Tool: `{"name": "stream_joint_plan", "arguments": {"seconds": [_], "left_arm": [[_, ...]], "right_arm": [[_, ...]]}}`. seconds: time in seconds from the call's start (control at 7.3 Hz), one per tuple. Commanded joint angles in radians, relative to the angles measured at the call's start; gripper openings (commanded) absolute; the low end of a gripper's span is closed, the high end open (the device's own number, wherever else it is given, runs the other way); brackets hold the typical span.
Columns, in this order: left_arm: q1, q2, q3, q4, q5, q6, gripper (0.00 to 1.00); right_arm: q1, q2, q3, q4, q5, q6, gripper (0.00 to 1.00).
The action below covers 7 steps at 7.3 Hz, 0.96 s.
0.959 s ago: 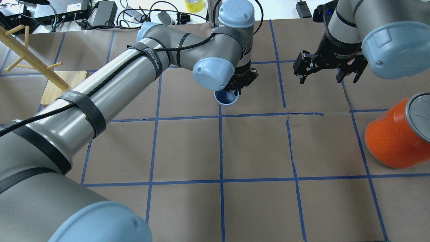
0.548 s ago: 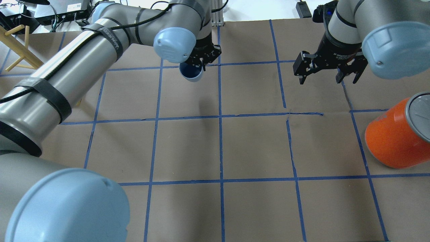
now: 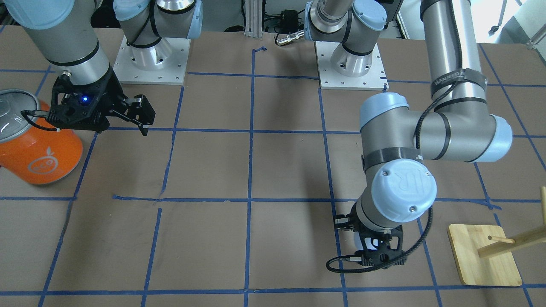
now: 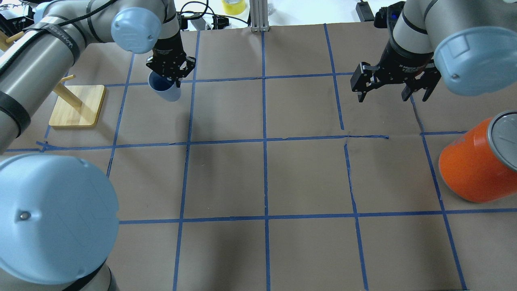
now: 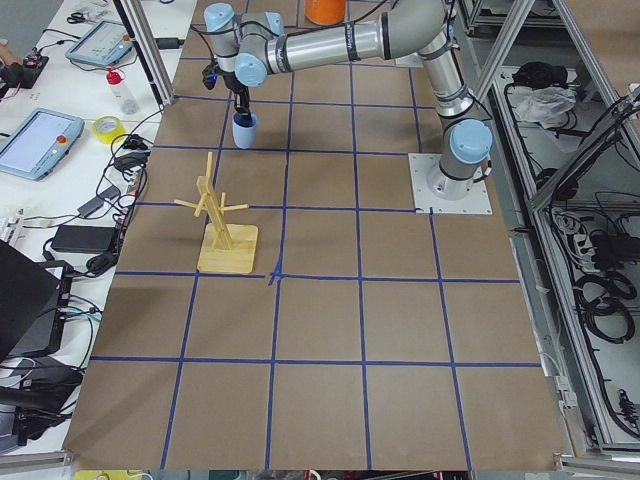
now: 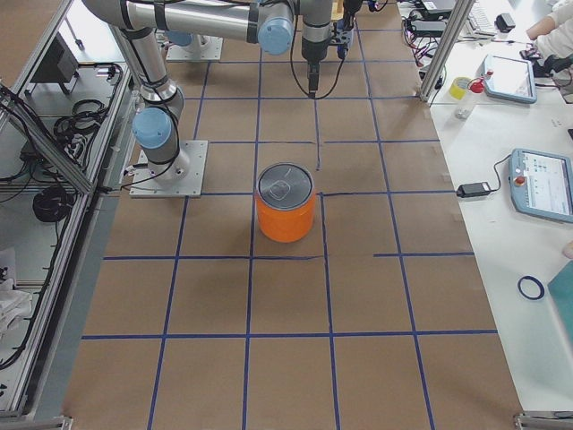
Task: Flip cup
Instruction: 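Set the cup upright on the table and open the left gripper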
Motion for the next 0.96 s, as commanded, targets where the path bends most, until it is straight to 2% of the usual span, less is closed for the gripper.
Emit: {"name": "stream_joint_plan", "arguments": {"seconds": [0.0, 0.27, 0.82], "left_arm": [[0.046, -0.007, -0.003, -0.033, 0.023, 0.072, 0.0], [0.054, -0.032, 0.0, -0.005, -0.005, 0.099, 0.0], [0.077, -0.064, -0.01, 0.032, 0.0, 0.114, 0.0]], "right_arm": [[0.0, 0.0, 0.0, 0.0, -0.002, 0.0, 1.0], [0.0, 0.0, 0.001, 0.0, -0.004, 0.0, 1.0], [0.0, 0.0, 0.001, 0.001, -0.004, 0.002, 1.0]]}}
